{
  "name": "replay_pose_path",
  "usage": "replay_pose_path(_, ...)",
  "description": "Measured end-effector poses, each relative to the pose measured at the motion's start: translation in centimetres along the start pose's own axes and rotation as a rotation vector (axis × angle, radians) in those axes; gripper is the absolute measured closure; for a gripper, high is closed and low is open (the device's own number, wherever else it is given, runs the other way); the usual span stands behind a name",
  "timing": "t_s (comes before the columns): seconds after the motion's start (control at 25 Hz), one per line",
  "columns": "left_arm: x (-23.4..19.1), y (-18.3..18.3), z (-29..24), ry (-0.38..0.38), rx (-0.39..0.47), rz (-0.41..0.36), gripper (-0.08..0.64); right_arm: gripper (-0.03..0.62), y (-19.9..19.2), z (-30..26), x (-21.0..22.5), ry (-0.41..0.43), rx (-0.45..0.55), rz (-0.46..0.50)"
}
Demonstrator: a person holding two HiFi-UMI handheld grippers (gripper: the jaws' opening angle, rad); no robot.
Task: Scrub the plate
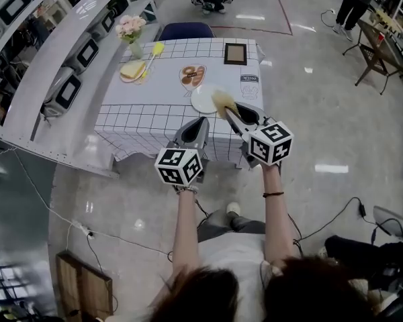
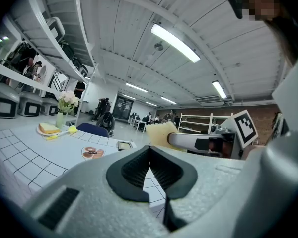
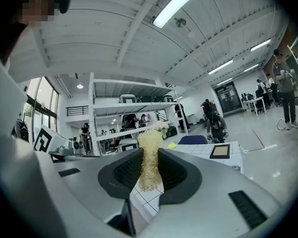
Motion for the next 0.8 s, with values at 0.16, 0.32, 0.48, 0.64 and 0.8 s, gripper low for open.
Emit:
replay_pose_path(0.16,-0.7,0.1,-0.3,0.022,-0.011,0.006,0.549,0.512,0.2,-0.8,0.5,0.014,-0.01,0.003)
replay_pose_path(0.32,-1.5,0.0,-0.8,0.036,-0.021,0.023,0.549,0.512,0.1,-1.9,0.9,0.025,-0.026,0.003)
replay_pose_path(0.48,-2.6,-0.6,-1.5,0.04,-0.056,0.036,0.549,0.512,-0.1,-3.3,1.5,0.026,-0.055,0.004)
replay_pose_path(0.64,-4.4,-0.6,-2.6,0.038,-0.082,0.045,0.549,0.512,-0.1,-5.4,2.5,0.021,-0.088,-0.002)
replay_pose_path(0.8,-6.2,-0.6,-4.2,0.032,-0.114,0.052,0.549,0.512,-0.2,-8.0,3.6,0.011,-0.15,0.008)
Point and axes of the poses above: the fingertips, and each gripper's own axes: z backward along the fingers, x to its right, y out of its top, the point moved 6 cm from there along z, backward along the fingers, and after that the axes turned 8 degrees about -x, right-handed, at the moved point
